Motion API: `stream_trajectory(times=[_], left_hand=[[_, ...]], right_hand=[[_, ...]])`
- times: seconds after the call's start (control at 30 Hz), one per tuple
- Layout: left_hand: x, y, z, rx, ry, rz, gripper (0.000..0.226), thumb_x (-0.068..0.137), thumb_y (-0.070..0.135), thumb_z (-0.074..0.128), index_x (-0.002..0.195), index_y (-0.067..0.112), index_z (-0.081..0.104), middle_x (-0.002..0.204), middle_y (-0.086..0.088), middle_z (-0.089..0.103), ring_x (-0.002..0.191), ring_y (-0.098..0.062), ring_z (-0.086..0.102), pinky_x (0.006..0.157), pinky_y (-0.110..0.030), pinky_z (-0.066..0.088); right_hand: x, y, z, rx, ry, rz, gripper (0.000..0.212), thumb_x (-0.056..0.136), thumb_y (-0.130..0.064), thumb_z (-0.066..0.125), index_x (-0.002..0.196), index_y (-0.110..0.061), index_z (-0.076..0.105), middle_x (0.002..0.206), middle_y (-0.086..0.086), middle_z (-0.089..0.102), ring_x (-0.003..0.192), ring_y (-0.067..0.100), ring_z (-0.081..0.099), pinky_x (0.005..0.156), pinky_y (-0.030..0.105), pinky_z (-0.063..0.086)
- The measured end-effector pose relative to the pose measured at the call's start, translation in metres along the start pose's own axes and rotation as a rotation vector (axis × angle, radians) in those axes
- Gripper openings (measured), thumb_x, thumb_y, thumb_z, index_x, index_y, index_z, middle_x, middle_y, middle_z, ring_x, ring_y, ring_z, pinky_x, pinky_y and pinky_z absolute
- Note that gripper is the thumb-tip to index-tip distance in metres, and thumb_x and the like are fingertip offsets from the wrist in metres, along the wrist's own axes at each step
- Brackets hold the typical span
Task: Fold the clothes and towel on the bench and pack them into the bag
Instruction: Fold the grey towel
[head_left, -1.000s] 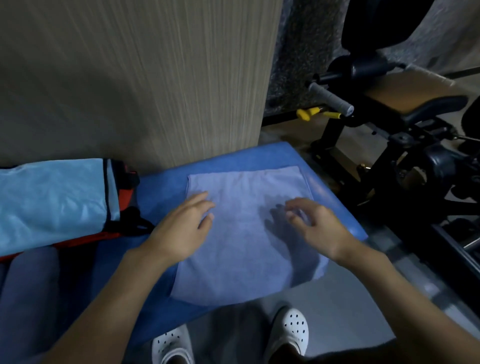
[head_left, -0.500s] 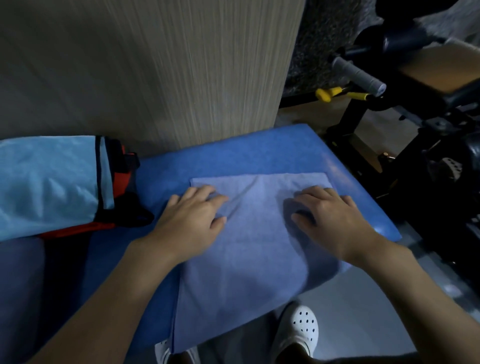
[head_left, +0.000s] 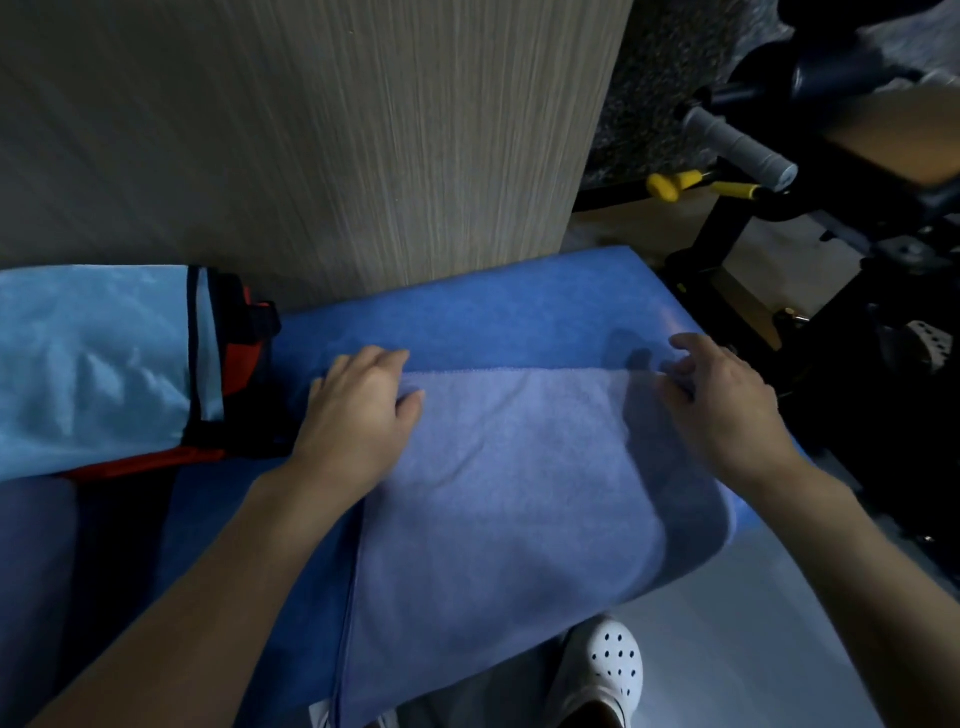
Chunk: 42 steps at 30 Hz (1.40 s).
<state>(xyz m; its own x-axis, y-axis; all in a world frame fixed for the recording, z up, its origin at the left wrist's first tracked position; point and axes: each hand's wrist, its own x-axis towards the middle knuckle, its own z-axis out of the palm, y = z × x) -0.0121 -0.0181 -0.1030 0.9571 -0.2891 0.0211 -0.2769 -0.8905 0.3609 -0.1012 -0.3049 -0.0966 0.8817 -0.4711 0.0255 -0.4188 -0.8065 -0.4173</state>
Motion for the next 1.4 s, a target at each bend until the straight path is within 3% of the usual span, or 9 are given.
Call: stream_trajectory(times=[0.1, 0.23, 0.4, 0.5, 0.6, 0.83, 1.07, 1.23, 1.4], left_hand=[[0.004, -0.006, 0.004, -0.099, 0.074, -0.019, 0.042, 0.089, 0.019, 0.068, 0.130, 0.008, 0.062, 0.117, -0.010, 0.062, 0.112, -0.036, 0.054, 0.099, -0.051, 0.043], [0.006, -0.010, 0.007, -0.233, 0.141, 0.014, 0.016, 0.084, 0.009, 0.072, 0.100, 0.008, 0.074, 0.092, -0.005, 0.059, 0.090, -0.030, 0.060, 0.087, -0.047, 0.050], [0.005, -0.002, -0.010, -0.337, 0.179, 0.102, 0.008, 0.087, 0.011, 0.070, 0.081, 0.014, 0.067, 0.077, 0.003, 0.063, 0.072, -0.008, 0.059, 0.065, -0.010, 0.041], [0.009, -0.004, -0.021, -0.441, 0.157, 0.070, 0.009, 0.087, 0.014, 0.072, 0.079, 0.015, 0.068, 0.069, 0.000, 0.066, 0.064, -0.013, 0.060, 0.064, -0.024, 0.046], [0.012, -0.015, -0.023, -0.364, -0.066, 0.082, 0.013, 0.086, 0.013, 0.075, 0.073, 0.013, 0.072, 0.061, -0.005, 0.063, 0.057, -0.013, 0.057, 0.063, -0.038, 0.049], [0.006, -0.013, -0.017, -0.261, -0.084, 0.122, 0.012, 0.082, 0.013, 0.078, 0.073, 0.015, 0.070, 0.090, 0.001, 0.061, 0.084, -0.013, 0.060, 0.080, -0.034, 0.049], [0.001, -0.004, -0.015, -0.236, -0.090, 0.104, 0.013, 0.085, 0.014, 0.075, 0.075, 0.019, 0.070, 0.081, 0.005, 0.062, 0.075, -0.008, 0.058, 0.064, -0.020, 0.043], [0.000, -0.003, -0.019, -0.247, -0.102, 0.103, 0.011, 0.083, 0.013, 0.077, 0.078, 0.021, 0.071, 0.085, 0.006, 0.059, 0.080, -0.006, 0.058, 0.070, -0.015, 0.042], [0.001, -0.005, -0.023, -0.257, -0.114, 0.062, 0.013, 0.084, 0.016, 0.077, 0.075, 0.022, 0.071, 0.073, 0.010, 0.064, 0.072, 0.003, 0.059, 0.059, -0.008, 0.038]], right_hand=[[0.004, 0.000, 0.000, 0.064, 0.014, 0.012, 0.038, 0.090, -0.016, 0.058, 0.128, -0.016, 0.056, 0.107, 0.006, 0.058, 0.109, 0.034, 0.054, 0.095, 0.052, 0.043], [0.004, -0.001, -0.001, 0.037, 0.066, -0.014, 0.015, 0.086, -0.011, 0.056, 0.092, -0.018, 0.068, 0.091, 0.001, 0.052, 0.098, 0.034, 0.054, 0.082, 0.044, 0.040], [0.005, 0.001, -0.011, 0.313, 0.120, 0.008, 0.008, 0.083, -0.009, 0.063, 0.083, -0.017, 0.060, 0.071, -0.003, 0.058, 0.075, 0.025, 0.057, 0.071, 0.036, 0.046], [0.006, 0.005, -0.019, 0.452, 0.032, 0.039, 0.008, 0.085, -0.010, 0.065, 0.081, -0.017, 0.065, 0.073, 0.002, 0.064, 0.066, 0.017, 0.058, 0.063, 0.029, 0.046], [0.005, 0.016, -0.021, 0.277, -0.066, 0.000, 0.012, 0.083, -0.011, 0.066, 0.071, -0.012, 0.066, 0.068, 0.007, 0.064, 0.063, 0.019, 0.055, 0.061, 0.031, 0.044], [0.006, 0.019, -0.015, 0.085, -0.030, -0.085, 0.009, 0.078, -0.011, 0.074, 0.076, -0.012, 0.066, 0.065, -0.003, 0.057, 0.066, 0.022, 0.054, 0.059, 0.028, 0.032], [0.010, 0.017, -0.005, 0.201, -0.032, -0.023, 0.016, 0.077, -0.006, 0.076, 0.074, -0.015, 0.062, 0.074, 0.008, 0.066, 0.073, 0.025, 0.060, 0.065, 0.027, 0.041], [0.013, 0.019, -0.002, 0.256, -0.058, -0.095, 0.032, 0.074, -0.004, 0.077, 0.061, -0.022, 0.054, 0.062, -0.001, 0.059, 0.063, 0.018, 0.055, 0.060, 0.030, 0.043], [0.014, 0.020, -0.005, 0.365, 0.007, -0.097, 0.028, 0.076, -0.006, 0.077, 0.064, -0.024, 0.060, 0.054, -0.012, 0.058, 0.052, -0.002, 0.051, 0.054, 0.011, 0.038]])
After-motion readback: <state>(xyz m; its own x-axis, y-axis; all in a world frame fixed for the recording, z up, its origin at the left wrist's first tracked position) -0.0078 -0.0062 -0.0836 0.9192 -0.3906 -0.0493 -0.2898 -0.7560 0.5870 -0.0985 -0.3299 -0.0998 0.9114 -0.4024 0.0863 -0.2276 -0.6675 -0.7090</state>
